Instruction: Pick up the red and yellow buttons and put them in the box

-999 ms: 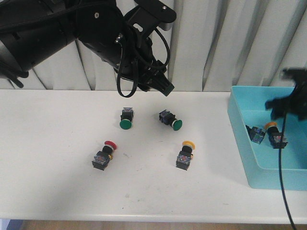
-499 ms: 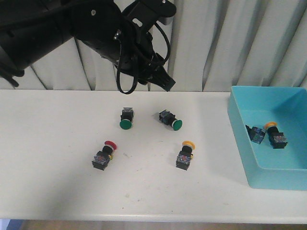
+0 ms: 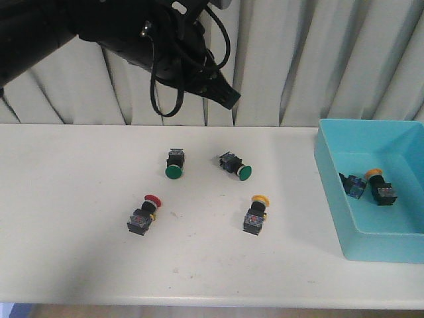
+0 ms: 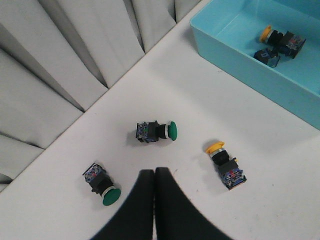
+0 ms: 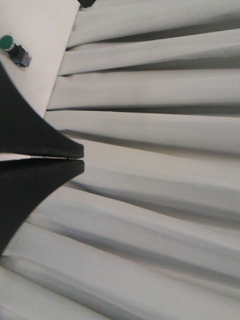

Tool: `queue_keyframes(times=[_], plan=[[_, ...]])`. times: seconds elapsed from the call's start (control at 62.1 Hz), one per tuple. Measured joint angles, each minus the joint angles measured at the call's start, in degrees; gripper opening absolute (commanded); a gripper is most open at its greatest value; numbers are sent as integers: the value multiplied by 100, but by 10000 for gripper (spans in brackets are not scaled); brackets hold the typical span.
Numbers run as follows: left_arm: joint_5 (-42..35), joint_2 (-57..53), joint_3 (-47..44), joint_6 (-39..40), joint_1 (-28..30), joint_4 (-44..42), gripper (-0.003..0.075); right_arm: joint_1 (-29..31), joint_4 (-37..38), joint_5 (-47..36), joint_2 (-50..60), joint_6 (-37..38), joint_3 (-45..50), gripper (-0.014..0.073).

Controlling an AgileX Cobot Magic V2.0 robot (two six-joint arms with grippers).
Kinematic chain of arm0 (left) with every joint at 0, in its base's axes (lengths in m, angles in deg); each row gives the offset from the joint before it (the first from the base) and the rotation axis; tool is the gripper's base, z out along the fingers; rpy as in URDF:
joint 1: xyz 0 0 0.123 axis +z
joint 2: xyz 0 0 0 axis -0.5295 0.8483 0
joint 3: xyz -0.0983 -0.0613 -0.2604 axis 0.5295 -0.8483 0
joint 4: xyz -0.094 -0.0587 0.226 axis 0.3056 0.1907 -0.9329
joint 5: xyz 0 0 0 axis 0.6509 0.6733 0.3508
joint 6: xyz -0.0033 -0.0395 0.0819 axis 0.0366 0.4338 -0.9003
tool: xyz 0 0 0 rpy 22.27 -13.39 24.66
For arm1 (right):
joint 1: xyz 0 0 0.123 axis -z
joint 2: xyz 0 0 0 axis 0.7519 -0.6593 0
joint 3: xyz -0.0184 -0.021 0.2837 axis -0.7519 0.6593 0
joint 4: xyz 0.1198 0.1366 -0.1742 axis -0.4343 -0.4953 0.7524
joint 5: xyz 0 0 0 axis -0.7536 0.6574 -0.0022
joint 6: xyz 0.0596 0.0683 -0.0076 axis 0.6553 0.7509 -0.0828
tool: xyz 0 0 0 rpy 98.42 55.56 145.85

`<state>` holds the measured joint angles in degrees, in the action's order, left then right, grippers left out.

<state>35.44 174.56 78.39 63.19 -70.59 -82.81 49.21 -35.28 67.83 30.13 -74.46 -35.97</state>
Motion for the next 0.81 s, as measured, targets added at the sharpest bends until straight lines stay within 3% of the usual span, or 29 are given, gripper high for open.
queue_keyframes(times=[0.66,0.805], plan=[[-17,0,0,0,0,-100,-8,0,-182,-80,7,11,23,-3],[30,-140,-132,1,29,-627,-8,0,-182,-75,7,17,23,-3]])
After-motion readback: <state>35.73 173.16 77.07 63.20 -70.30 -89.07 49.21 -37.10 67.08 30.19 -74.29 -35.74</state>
